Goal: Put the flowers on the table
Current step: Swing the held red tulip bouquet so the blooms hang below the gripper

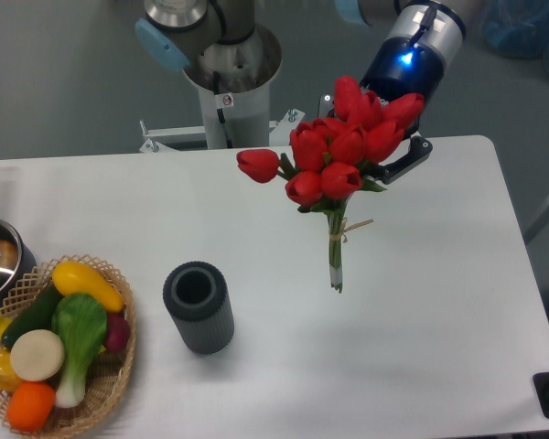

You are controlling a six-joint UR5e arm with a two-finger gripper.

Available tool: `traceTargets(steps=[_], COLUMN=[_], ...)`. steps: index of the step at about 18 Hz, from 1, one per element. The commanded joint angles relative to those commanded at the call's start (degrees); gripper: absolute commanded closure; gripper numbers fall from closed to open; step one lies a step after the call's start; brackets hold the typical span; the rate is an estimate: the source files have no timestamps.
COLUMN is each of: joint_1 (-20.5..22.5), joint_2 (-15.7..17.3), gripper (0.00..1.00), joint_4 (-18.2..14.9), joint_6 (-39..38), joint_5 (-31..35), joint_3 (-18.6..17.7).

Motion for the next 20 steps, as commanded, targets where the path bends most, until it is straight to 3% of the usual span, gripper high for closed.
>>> traceTargets(steps=[10,20], joint_1=[0.62,-1.05], joint_2=[0.79,2.72], gripper=[0.72,0.72], joint_4=[-0.09,-0.53], joint_6=[-0.17,-0.79], joint_5=[1.75,21.42], joint_3=[-0.18,0.18])
